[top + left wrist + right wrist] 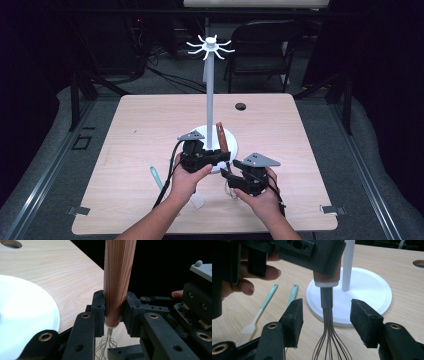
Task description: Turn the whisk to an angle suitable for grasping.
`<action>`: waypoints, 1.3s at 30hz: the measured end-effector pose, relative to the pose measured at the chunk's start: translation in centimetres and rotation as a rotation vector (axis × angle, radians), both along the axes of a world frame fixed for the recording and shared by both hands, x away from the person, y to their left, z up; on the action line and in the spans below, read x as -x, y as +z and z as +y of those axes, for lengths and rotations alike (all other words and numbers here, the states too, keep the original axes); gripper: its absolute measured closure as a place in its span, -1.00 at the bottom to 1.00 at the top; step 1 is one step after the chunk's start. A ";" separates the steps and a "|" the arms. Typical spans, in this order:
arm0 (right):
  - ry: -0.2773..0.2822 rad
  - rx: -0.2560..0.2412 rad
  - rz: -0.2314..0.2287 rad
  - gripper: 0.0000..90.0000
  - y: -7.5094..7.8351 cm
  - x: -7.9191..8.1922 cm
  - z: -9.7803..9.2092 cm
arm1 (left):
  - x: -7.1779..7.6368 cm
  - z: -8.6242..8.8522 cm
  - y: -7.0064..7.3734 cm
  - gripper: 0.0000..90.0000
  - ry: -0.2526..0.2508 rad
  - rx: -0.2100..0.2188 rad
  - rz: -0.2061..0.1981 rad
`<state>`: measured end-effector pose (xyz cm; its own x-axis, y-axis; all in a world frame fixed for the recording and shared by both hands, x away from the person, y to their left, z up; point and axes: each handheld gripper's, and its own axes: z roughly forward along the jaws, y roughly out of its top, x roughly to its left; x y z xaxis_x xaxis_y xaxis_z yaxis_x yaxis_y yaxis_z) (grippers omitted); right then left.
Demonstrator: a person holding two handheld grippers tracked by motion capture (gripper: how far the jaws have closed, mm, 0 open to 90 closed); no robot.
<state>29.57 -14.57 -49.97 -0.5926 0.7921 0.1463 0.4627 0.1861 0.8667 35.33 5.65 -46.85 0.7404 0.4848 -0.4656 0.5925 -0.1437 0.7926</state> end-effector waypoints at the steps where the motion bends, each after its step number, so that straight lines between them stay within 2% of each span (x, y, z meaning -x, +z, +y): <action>1: 0.001 -0.008 -0.011 -0.07 0.2 0.0 -0.1 | -0.1 0.1 0.3 0.62 -0.005 -0.006 -0.007; 6: 0.009 -0.007 -0.017 -0.13 0.4 0.1 -0.2 | -0.5 0.4 1.4 0.62 -0.008 -0.031 -0.037; 15: -0.010 -0.023 -0.037 -0.14 0.8 0.3 -1.0 | -1.5 1.2 3.8 0.62 -0.016 -0.082 -0.096; 26: -0.057 -0.035 -0.040 -0.14 0.6 0.0 -2.4 | -2.6 2.2 6.2 0.62 -0.036 -0.130 -0.132; 33: -0.110 -0.049 -0.013 -0.13 -0.3 -0.8 -3.8 | -3.2 2.5 8.6 0.62 -0.061 -0.151 -0.165; 35: -0.116 -0.044 -0.005 -0.14 -0.5 -0.9 -4.0 | -3.4 2.4 9.6 0.62 -0.071 -0.156 -0.183; 38: -0.122 -0.044 0.003 -0.13 -0.8 -1.1 -4.2 | -3.5 2.2 10.4 0.62 -0.073 -0.161 -0.195; 39: -0.126 -0.043 0.008 -0.13 -0.9 -1.2 -4.2 | -3.7 2.1 11.1 0.62 -0.078 -0.158 -0.206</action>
<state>30.74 -18.80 -50.87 -0.4874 0.8532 0.1857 0.4869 0.0891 0.8689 39.05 7.80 -35.75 0.8495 0.4776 -0.2242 0.4035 -0.3141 0.8594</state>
